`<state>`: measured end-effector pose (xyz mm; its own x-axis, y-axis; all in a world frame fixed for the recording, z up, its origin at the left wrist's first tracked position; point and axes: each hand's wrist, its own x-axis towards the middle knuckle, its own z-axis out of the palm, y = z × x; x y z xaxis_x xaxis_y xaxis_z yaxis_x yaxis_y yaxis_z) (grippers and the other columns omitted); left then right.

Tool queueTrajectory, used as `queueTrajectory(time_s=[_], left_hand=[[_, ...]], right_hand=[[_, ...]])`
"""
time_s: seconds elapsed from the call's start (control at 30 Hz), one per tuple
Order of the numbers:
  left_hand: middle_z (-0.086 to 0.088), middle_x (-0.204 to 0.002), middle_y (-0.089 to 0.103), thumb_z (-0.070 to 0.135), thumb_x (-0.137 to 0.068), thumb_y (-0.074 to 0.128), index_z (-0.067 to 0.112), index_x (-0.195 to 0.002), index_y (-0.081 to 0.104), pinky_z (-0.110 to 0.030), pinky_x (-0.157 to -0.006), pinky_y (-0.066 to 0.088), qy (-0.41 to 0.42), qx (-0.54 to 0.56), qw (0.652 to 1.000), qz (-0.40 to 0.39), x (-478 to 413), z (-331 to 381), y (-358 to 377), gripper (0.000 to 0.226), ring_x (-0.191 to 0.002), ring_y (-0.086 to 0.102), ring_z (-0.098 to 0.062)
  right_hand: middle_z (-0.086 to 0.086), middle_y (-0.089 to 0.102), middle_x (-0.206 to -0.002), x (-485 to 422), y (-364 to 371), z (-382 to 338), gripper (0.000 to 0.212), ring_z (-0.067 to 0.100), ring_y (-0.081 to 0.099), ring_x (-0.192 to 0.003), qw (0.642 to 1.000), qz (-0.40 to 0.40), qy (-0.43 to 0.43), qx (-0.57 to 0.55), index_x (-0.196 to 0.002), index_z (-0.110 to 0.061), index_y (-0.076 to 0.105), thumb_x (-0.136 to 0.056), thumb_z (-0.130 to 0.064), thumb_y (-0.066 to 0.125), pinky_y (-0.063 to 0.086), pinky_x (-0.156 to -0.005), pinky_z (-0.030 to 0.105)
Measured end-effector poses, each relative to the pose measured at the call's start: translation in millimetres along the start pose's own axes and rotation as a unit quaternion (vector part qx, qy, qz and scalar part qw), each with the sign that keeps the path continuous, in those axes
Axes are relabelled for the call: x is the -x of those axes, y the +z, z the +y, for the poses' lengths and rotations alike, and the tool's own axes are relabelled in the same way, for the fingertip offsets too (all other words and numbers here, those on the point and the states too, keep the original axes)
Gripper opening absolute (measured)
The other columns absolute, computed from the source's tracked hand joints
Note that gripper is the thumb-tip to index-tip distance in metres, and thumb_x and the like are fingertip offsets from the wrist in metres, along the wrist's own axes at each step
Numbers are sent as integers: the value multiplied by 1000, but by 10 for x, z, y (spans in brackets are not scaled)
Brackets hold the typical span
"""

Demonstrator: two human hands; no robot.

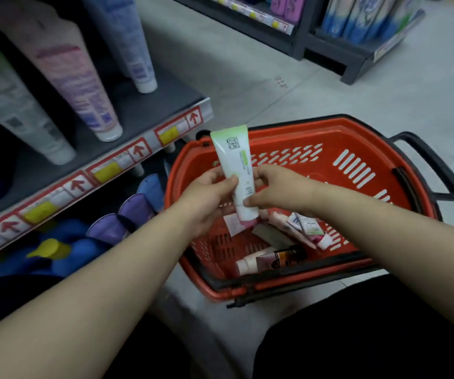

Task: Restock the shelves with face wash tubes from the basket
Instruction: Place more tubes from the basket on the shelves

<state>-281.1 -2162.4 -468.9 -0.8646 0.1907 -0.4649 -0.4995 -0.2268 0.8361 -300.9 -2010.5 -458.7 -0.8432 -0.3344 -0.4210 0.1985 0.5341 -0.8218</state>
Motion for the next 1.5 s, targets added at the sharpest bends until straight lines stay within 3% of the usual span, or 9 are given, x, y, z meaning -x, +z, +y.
queueTrajectory(time_s=[0.3, 0.53, 0.73, 0.87, 1.0, 1.17, 1.23, 1.37, 1.5], left_hand=[[-10, -104, 67, 7, -95, 51, 13, -117, 59, -26, -66, 53, 148, -68, 985, 60, 983, 466, -447, 25, -78, 67, -17], [-7, -92, 67, 10, -93, 55, 6, -113, 53, -26, -60, 56, 235, -39, 960, 151, 1749, 969, -772, 20, -66, 67, -9], [-10, -108, 67, 17, -93, 58, 12, -107, 59, -40, -78, 58, 324, -83, 916, 223, 2432, 1400, -980, 15, -96, 68, -22], [2, -100, 71, 16, -93, 56, 25, -93, 65, -40, -88, 55, 376, -118, 889, 233, 2780, 1576, -1073, 13, -97, 67, -15], [4, -101, 72, 18, -93, 56, 27, -101, 68, -41, -89, 54, 379, -138, 888, 221, 2940, 1568, -1151, 17, -98, 67, -16], [0, -108, 70, 17, -86, 65, 19, -117, 66, -43, -92, 53, 365, -183, 885, 223, 2956, 1443, -1176, 31, -102, 66, -16], [1, -106, 71, 21, -83, 67, 24, -115, 66, -44, -89, 54, 374, -197, 875, 236, 2998, 1481, -1197, 32, -100, 66, -16], [5, -107, 71, 15, -89, 61, 24, -118, 64, -33, -86, 55, 409, -184, 862, 235, 3112, 1683, -1315, 31, -99, 67, -11], [3, -102, 72, 11, -91, 58, 22, -106, 64, -32, -85, 56, 437, -146, 848, 262, 3153, 1869, -1459, 19, -95, 68, -12]], right_hand=[[11, 70, -103, 436, 705, -776, 39, 21, 68, -96, 988, 66, -121, -69, -108, -9, 58, -74, 2, 73, 54, -90, 39], [3, 66, -89, 732, 1006, -1648, 41, 12, 64, -81, 974, 11, -216, -72, -112, -5, 52, -77, 4, 71, 55, -79, 28], [0, 66, -96, 973, 1231, -2382, 39, 16, 66, -92, 955, -6, -294, -39, -105, -12, 57, -73, -4, 77, 56, -82, 34], [-10, 68, -88, 1172, 1411, -2774, 38, -5, 63, -74, 943, -23, -333, 13, -106, -21, 61, -74, -16, 79, 48, -60, 13], [-8, 64, -75, 1267, 1559, -2929, 28, 1, 56, -58, 939, -14, -340, 41, -109, -20, 61, -81, -21, 69, 38, -41, 11], [-6, 66, -88, 1309, 1692, -2955, 18, 3, 64, -82, 915, 11, -381, 135, -91, -26, 59, -81, -11, 63, 53, -67, 19], [-11, 64, -82, 1336, 1695, -3001, 26, -8, 62, -69, 915, -27, -381, 125, -86, -31, 55, -83, -6, 62, 49, -57, 11], [0, 65, -106, 1278, 1655, -3195, 43, 13, 68, -88, 929, -46, -356, 92, -122, -18, 50, -82, -11, 67, 58, -68, 26], [5, 64, -103, 1252, 1686, -3477, 38, 16, 66, -74, 925, -6, -375, 66, -116, -9, 54, -81, -8, 70, 58, -59, 25]])
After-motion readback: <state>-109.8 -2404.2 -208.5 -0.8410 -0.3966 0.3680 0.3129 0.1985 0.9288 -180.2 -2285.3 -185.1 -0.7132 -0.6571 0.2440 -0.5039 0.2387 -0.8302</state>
